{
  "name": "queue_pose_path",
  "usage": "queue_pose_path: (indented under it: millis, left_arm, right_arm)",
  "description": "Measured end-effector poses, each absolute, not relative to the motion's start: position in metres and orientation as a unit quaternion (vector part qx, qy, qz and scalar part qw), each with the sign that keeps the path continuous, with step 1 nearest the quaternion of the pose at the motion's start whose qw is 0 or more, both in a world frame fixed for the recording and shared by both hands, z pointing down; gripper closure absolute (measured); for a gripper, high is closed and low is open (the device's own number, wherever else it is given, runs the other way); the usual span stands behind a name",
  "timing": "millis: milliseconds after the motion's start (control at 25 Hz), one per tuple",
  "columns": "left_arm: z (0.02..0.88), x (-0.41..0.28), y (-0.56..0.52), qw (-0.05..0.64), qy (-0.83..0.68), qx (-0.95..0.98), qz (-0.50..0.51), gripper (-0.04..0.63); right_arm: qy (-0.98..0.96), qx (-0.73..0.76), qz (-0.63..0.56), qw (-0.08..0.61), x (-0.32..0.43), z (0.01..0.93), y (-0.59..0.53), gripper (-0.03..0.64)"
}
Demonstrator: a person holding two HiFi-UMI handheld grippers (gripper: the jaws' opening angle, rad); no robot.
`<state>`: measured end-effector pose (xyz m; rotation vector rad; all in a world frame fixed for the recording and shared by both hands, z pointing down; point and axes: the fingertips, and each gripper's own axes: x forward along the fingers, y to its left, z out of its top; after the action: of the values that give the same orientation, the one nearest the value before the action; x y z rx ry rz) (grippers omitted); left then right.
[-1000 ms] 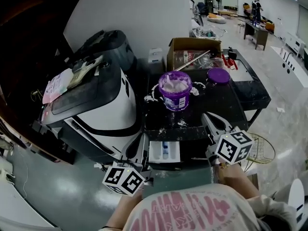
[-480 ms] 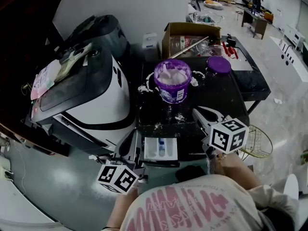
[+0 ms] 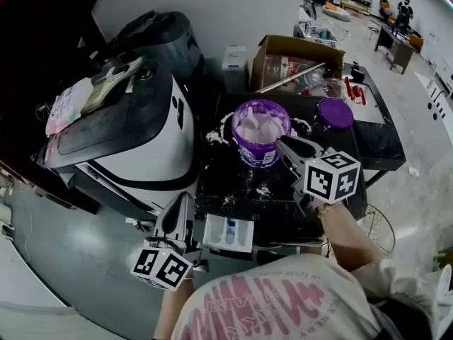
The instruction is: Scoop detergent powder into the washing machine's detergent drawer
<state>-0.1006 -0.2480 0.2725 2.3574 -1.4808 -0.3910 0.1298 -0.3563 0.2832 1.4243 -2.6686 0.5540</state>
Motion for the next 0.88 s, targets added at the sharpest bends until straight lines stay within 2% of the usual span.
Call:
queue_pose_path:
  millis: [320,880]
  left_arm:
    - [0.285,-0.124,-0.244,0.176,-0.575,0.788,-0.135,0.594]
    - [0.292,-0.164,-0.215,0.174,-0.641,0.733,-0.145,0.595]
  right_arm:
    - [-0.889,0.426,0.147,0.081,0.125,0.273,-0.405,0.549]
    - [-0.898,0.348,0.027,0.270,0.088,0.286,-0.462,0.540]
